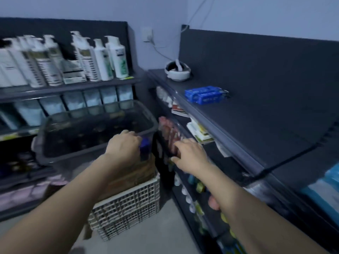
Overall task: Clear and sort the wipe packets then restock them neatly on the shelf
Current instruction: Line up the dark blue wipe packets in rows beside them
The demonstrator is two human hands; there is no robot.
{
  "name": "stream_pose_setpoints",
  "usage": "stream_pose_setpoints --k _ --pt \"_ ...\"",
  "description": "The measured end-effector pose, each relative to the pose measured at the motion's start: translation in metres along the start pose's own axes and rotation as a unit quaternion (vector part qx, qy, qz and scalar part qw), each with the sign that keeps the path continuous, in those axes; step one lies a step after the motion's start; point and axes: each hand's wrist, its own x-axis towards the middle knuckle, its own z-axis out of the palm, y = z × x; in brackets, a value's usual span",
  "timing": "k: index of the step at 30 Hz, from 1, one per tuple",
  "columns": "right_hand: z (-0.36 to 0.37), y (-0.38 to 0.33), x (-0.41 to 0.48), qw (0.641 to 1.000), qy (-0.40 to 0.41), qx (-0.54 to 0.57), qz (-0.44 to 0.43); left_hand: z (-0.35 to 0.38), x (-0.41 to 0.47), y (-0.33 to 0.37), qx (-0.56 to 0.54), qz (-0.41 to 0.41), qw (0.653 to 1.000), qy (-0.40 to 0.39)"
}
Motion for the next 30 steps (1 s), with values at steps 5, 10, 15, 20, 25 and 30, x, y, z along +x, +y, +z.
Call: stream_pose_setpoints --k 5,10,15,20,25,30 --pt "0.024 -0.059 0.07 0.999 -0.009 0.006 -0.048 0.014 0.015 -0.08 0.014 -0.05 0.999 -0.012" --pt "0.043 -0.095 0.134 0.996 -0.027 0.01 -0.084 0.034 0.037 -0.135 0.001 -0.082 0.996 -0.038" --pt "0.07 -0.114 0.203 0.992 -0.049 0.016 -0.115 0.07 0.072 -0.181 -0.028 -0.129 0.989 -0.073" --pt "0.111 -0.116 0.282 0.964 -0.233 -0.05 -0.117 0.122 0.114 -0.219 -0.054 -0.152 0.959 -0.232" --pt "0.159 -0.105 0.335 0.862 -0.477 -0.134 -0.109 0.189 0.135 -0.225 -0.05 -0.085 0.913 -0.397" --pt "0.194 -0.103 0.356 0.815 -0.512 -0.189 -0.197 0.228 0.156 -0.218 -0.087 -0.028 0.879 -0.469"
